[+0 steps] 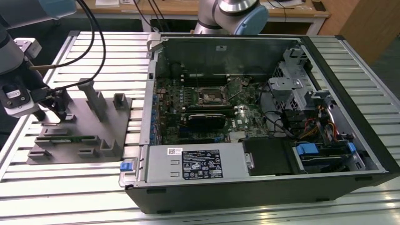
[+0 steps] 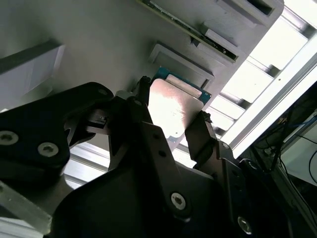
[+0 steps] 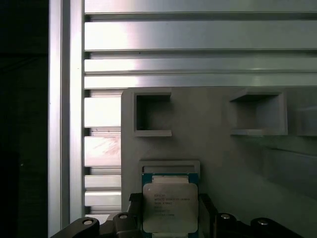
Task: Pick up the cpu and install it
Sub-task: 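Pick up the cpu and move it towards the insertion slot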
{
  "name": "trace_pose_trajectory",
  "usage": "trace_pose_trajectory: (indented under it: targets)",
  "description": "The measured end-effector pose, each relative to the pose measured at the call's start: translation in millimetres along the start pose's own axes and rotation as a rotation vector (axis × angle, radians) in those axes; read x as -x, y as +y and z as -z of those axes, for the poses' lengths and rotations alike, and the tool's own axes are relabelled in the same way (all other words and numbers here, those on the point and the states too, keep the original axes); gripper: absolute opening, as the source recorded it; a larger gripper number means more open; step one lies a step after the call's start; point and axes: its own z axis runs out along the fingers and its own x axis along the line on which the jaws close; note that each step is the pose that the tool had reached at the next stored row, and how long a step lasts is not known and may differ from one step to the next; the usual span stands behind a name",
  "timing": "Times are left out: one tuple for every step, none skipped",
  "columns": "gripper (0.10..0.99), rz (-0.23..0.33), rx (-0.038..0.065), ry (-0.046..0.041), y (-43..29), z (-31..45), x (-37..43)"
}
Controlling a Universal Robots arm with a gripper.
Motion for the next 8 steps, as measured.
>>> trace_pose_trajectory:
  targets:
    - [0.541, 0.000, 0.000, -0.0001, 0.0, 0.7, 0.0]
    - [0.541, 0.000, 0.000, -0.0001, 0.1, 1.2, 0.0]
    - [0.541, 0.000, 0.000, 0.0000, 0.1, 1.9, 0.0]
    - [0.541, 0.000, 0.000, -0.0001, 0.1, 2.4, 0.0]
    - [0.541, 0.000, 0.000, -0.0001, 0.1, 2.8, 0.0]
    - [0.541, 0.000, 0.000, 0.0000, 0.1, 3.4, 0.0]
    - [0.541, 0.000, 0.000, -0.0001, 0.1, 3.8, 0.0]
    - [0.541, 0.000, 0.000, 0.0000, 0.1, 4.3, 0.0]
